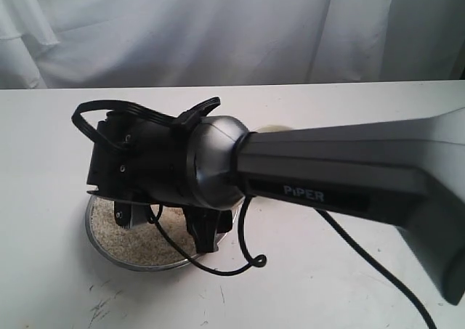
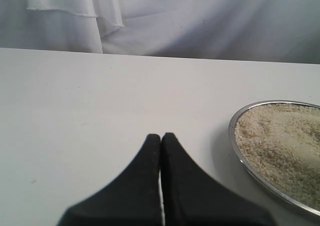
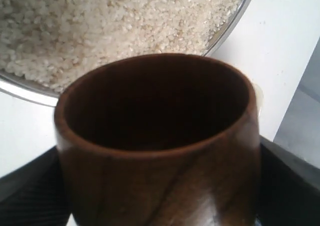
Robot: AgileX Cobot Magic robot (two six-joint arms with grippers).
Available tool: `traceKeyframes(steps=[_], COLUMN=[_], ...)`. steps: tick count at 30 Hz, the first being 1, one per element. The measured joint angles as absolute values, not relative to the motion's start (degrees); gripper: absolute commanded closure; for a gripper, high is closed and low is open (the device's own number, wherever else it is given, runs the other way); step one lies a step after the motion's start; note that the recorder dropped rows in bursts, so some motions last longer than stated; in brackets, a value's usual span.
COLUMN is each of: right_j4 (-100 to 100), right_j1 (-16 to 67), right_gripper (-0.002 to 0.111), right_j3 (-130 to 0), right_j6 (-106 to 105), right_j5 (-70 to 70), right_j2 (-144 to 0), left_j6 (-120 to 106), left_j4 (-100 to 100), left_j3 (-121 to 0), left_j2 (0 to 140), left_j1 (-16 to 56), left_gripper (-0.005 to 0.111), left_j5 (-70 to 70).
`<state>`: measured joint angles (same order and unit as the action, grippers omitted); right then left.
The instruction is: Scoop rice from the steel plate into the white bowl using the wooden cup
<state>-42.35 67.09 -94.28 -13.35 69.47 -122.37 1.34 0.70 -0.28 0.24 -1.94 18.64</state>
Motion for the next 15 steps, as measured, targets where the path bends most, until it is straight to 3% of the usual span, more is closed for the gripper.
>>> traceKeyframes(steps=[15], right_j4=[-48.05], right_j1=[67.01], right_gripper=[0.108], right_j3=[-94.41], right_j6=[-11.34], right_j5=[69.7], right_j2=[-125.14], left_j6=[1.34], left_j4=[0.7], left_j3=[-0.28], left_j2=[0.24], left_j1=[-1.94], left_gripper=[0.107], left_j5=[18.64])
